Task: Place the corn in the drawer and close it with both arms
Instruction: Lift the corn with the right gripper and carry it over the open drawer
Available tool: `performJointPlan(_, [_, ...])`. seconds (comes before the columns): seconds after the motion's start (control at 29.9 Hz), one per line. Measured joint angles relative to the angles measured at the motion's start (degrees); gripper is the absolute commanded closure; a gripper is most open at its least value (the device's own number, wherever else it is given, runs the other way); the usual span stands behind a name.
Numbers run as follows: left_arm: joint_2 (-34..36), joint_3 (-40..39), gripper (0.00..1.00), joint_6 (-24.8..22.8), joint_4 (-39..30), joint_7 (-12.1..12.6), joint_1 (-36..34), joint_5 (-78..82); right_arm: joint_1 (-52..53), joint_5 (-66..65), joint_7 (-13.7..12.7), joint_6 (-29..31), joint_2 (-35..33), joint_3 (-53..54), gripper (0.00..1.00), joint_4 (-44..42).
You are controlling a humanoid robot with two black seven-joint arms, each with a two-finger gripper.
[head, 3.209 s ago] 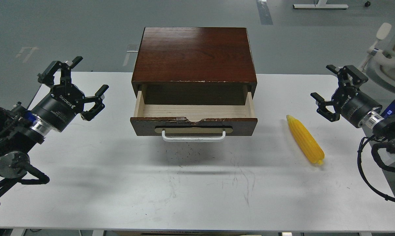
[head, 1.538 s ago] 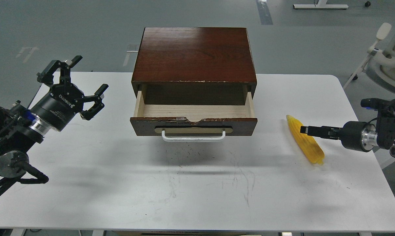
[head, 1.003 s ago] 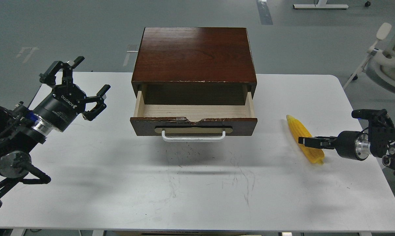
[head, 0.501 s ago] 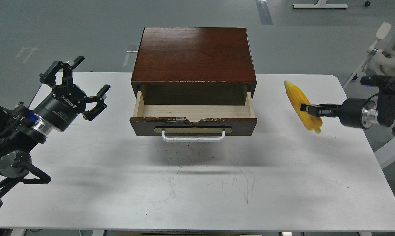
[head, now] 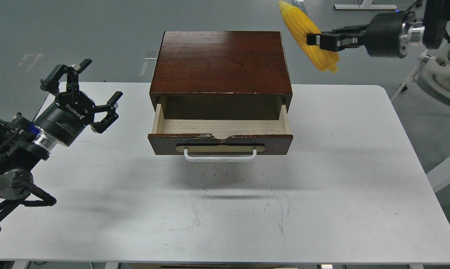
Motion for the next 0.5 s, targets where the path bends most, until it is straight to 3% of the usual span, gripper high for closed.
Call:
performJointPlan(0.23, [0.27,-0.25,0.0,-0.26,-0.09,0.0,0.06,0.0,5.87,0.17,0.0,0.07,11.37,-4.79,0.89,-0.56])
performJointPlan(0.5, [0.34,-0.29,0.0,-0.26,-0.09,0.0,0.06,0.0,6.3,-0.68,-0.01,-1.74,19.82,-8.74,0.89,-0.81])
